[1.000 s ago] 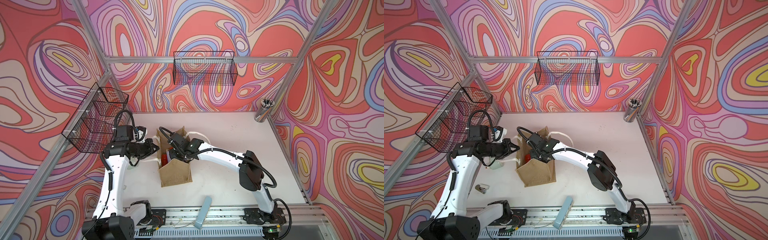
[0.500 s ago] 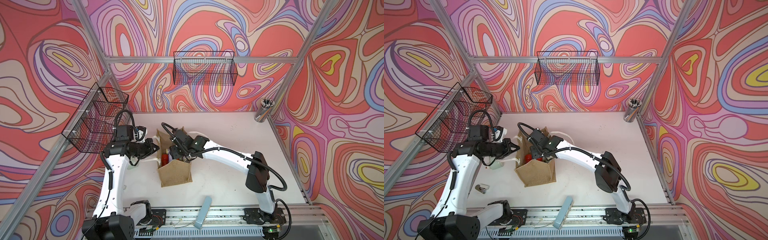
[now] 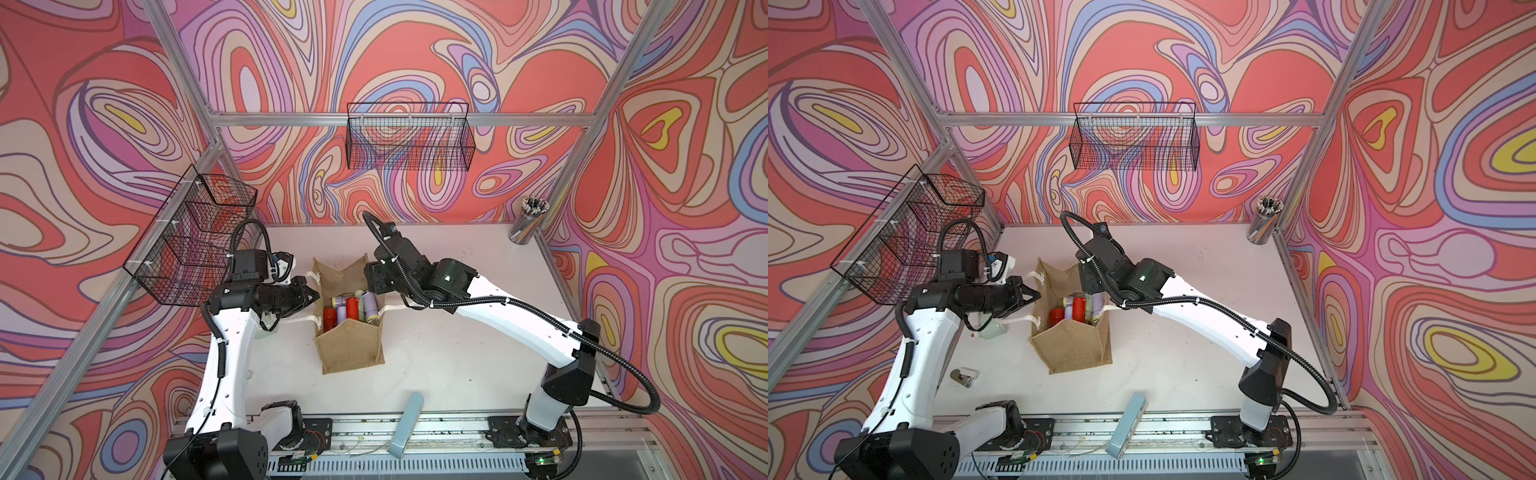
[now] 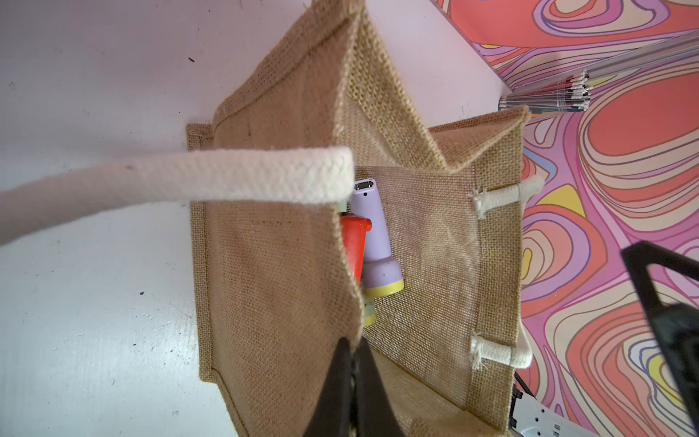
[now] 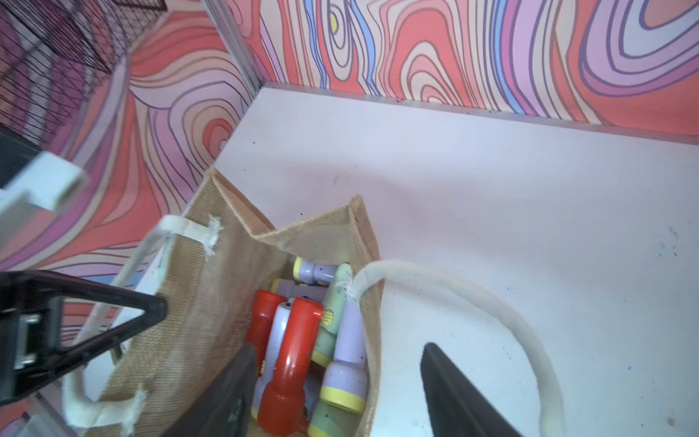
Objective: Put the flashlights into the tote bags
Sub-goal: Move the canvas bag to the center of the board.
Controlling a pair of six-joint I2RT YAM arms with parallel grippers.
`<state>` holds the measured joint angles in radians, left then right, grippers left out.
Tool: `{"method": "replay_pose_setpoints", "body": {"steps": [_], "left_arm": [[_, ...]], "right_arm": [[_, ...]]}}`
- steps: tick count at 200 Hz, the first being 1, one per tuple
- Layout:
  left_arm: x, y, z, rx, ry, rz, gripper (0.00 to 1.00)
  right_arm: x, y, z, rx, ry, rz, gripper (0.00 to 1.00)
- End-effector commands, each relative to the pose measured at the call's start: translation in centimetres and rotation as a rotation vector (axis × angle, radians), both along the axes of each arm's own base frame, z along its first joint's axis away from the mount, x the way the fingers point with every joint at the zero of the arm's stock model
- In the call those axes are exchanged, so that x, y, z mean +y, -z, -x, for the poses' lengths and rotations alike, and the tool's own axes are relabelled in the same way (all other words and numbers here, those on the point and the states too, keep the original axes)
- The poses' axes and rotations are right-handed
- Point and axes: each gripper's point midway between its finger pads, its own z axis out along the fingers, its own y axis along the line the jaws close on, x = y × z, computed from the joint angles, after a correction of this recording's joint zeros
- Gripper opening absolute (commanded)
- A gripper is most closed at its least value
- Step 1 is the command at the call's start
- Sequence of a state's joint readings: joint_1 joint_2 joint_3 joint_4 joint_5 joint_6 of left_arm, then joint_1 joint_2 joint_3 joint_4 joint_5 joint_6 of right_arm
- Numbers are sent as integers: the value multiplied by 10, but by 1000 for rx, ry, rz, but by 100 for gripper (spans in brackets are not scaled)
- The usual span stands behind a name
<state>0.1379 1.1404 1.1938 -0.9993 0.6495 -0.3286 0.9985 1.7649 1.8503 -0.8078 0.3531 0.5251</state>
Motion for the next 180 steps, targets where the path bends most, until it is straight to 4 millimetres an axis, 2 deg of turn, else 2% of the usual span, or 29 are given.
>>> {"method": "replay_pose_setpoints", "body": {"steps": [1, 11, 16, 31, 52, 70, 84, 107, 123, 152, 158, 162, 180], "left_arm": [[-2, -2, 3, 10, 13, -11, 8], [-1, -2, 2, 9, 14, -12, 8], [-2, -1, 2, 12, 16, -10, 8], [-2, 0, 0, 16, 17, -10, 8], [-6, 2, -5, 18, 25, -16, 8], [-17, 3, -12, 15, 64, -50, 8], [-25, 1, -21, 16, 84, -56, 8], [-41, -4, -44, -10, 91, -46, 8], [-60, -8, -60, -28, 118, -47, 7], [-103, -5, -84, -30, 166, -40, 7], [-111, -4, -88, -32, 173, -37, 7], [-117, -4, -91, -33, 180, -34, 7], [-141, 0, -103, -26, 215, -26, 7]], "right_arm": [[-3, 57, -1, 125, 11, 105, 70], [2, 71, -4, 152, 1, 123, 65], [5, 76, -5, 162, -4, 126, 57], [15, 89, -9, 188, -31, 129, 26], [25, 96, -17, 195, -65, 113, 0], [23, 91, -26, 185, -68, 98, 0], [11, 84, -36, 174, -43, 93, 0], [-22, 72, -60, 158, 27, 67, 0], [-48, 66, -73, 153, 75, 45, 0], [-94, 56, -85, 132, 156, 39, 0], [-104, 62, -88, 143, 178, 50, 0], [-112, 52, -87, 128, 189, 35, 0], [-136, 50, -92, 127, 233, 21, 0]]}}
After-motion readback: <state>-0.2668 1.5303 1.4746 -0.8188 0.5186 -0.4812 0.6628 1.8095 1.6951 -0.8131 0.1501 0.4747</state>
